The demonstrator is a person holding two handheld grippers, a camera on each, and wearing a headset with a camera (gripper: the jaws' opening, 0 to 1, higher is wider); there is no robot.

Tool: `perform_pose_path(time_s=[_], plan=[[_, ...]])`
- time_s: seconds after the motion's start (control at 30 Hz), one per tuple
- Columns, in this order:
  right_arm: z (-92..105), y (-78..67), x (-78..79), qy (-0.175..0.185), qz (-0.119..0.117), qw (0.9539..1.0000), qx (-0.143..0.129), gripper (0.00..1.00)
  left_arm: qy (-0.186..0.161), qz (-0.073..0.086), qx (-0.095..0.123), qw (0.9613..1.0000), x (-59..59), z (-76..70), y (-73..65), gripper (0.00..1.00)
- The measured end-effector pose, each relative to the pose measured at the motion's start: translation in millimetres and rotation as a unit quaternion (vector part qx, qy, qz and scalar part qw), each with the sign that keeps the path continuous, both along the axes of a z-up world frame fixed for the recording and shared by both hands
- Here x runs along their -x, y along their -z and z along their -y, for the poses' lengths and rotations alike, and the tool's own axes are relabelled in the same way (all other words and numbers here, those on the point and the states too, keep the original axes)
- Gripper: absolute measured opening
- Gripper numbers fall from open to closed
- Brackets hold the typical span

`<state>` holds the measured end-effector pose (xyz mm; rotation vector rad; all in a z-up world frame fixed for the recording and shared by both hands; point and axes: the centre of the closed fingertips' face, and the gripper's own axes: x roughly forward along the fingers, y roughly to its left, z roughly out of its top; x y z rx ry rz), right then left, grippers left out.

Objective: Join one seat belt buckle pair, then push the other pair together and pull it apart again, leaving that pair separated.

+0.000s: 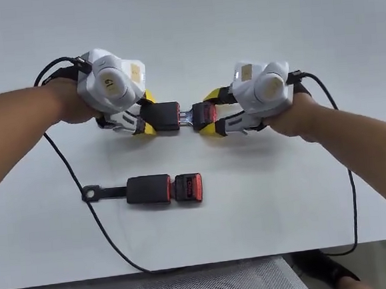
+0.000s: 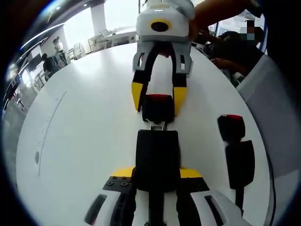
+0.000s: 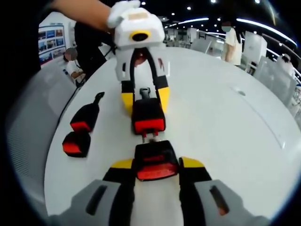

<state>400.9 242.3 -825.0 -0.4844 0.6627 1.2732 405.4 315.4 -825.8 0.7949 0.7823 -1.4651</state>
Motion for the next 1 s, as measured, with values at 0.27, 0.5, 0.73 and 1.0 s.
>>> perform_pose_path(time_s=[0.27, 0.5, 0.73, 1.0], plan=[[10.8, -0.8, 2.5, 0.0, 0.001, 1.0, 0.002, 0.36, -0.002, -0.001, 0.003, 1.0, 0.1, 0.6, -0.2, 0.33], [24.7, -0.6, 4.2, 0.005, 0.002, 1.0, 0.0, 0.36, -0.004, -0.002, 0.002, 1.0, 0.0, 0.4, -0.1, 0.33], [48.4, 1.8, 2.5, 0.015, -0.001, 0.9999, 0.006, 0.36, -0.008, -0.002, 0.002, 1.0, 0.0, -0.3, -0.3, 0.34], [74.3, 7.2, 0.2, 0.018, 0.0, 0.9997, 0.014, 0.36, -0.013, -0.003, 0.003, 0.9999, 0.4, -0.2, -0.9, 0.34]])
